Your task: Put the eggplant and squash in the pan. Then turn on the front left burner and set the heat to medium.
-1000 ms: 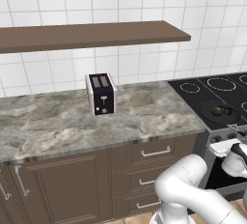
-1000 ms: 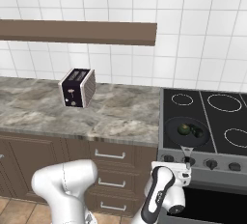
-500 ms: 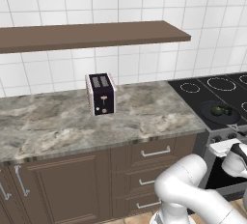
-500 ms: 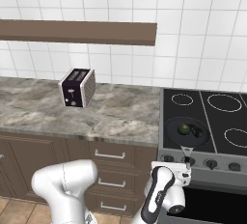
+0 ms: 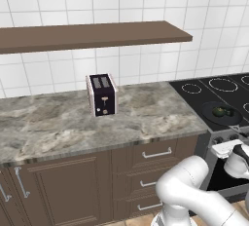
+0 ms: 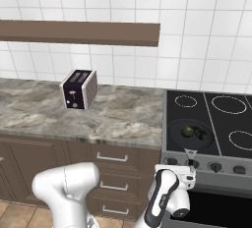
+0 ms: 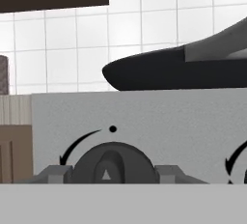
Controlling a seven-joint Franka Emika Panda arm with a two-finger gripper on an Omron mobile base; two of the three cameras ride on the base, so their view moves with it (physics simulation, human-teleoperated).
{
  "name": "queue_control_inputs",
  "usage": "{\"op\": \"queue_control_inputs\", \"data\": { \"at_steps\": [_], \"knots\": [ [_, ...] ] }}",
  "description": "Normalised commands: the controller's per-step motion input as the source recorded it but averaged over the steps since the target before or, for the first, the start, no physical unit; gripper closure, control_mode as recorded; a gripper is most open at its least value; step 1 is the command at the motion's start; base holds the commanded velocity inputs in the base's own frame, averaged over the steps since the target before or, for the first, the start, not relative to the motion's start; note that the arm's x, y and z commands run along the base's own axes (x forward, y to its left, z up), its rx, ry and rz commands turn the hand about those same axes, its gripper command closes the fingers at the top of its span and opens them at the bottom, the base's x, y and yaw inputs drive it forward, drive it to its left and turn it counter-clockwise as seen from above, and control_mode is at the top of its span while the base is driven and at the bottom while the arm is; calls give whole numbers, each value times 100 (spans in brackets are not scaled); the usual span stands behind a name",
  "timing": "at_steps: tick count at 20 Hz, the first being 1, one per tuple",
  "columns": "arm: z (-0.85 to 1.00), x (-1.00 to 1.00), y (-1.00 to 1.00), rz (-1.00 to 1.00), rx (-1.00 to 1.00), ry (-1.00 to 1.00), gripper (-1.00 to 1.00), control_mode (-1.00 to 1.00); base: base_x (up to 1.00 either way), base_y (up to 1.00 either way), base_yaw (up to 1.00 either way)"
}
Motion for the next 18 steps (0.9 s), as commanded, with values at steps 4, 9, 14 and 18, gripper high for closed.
{"op": "queue_control_inputs", "data": {
  "at_steps": [4, 9, 14, 18],
  "knots": [
    [0, -1, 0, 0, -17, -14, 100, -100, 0, 0, 0],
    [-1, -6, 0, 0, -16, -13, 100, -100, 0, 0, 0],
    [0, -2, 0, 0, -15, -3, 100, -100, 0, 0, 0],
    [0, 0, 0, 0, -15, -1, 100, -100, 0, 0, 0]
  ]
}}
